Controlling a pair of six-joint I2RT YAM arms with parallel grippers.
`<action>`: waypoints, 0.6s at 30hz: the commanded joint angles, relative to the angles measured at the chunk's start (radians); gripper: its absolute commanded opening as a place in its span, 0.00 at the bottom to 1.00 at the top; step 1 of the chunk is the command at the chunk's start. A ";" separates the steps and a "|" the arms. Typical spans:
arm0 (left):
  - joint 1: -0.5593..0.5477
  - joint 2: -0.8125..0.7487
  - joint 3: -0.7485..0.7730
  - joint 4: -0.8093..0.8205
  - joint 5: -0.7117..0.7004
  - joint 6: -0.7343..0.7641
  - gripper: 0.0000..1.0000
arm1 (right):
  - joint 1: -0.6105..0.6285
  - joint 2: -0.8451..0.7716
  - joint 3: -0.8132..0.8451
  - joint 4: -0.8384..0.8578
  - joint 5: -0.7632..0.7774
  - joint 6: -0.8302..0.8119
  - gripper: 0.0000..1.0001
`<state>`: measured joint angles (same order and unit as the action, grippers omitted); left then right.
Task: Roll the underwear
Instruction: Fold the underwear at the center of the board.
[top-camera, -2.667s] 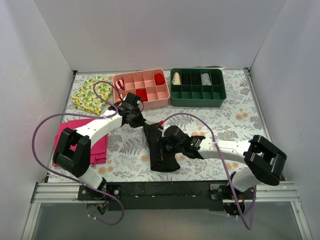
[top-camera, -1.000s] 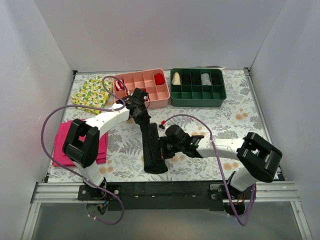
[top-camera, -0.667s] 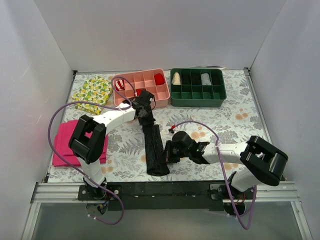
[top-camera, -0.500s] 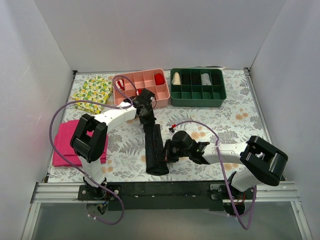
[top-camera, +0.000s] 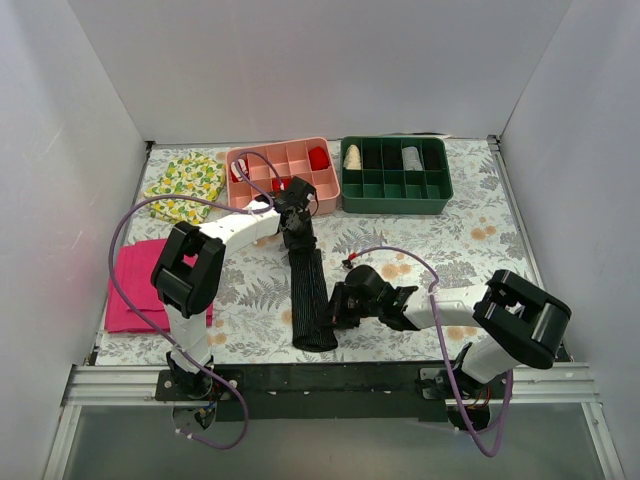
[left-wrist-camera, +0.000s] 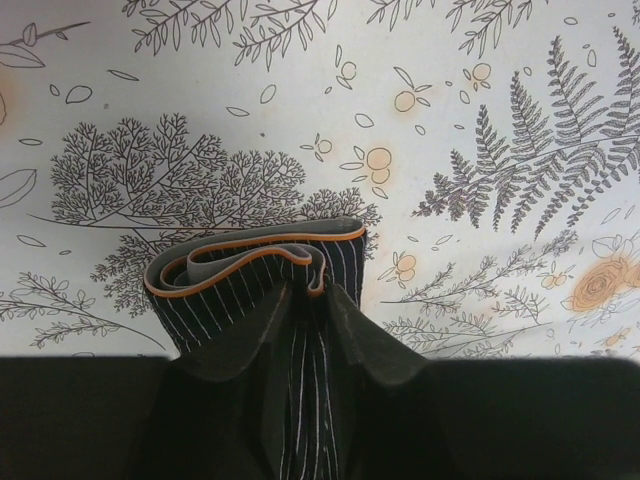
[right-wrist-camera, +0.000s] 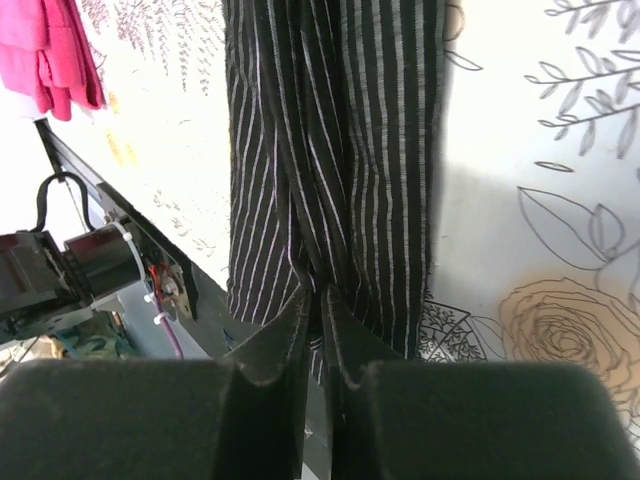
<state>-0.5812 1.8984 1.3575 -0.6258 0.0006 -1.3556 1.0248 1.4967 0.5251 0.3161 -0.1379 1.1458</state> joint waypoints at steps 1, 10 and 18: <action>0.000 -0.032 0.054 0.002 -0.002 0.027 0.25 | 0.001 -0.033 0.009 -0.043 0.033 -0.018 0.18; 0.000 -0.047 0.129 -0.006 0.027 0.035 0.48 | 0.001 -0.176 0.049 -0.209 0.180 -0.101 0.44; 0.004 -0.146 0.138 -0.048 -0.036 0.006 0.60 | -0.026 -0.297 0.127 -0.402 0.350 -0.210 0.34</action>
<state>-0.5812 1.8809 1.4754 -0.6350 0.0147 -1.3361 1.0210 1.2396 0.5785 0.0273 0.0864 1.0206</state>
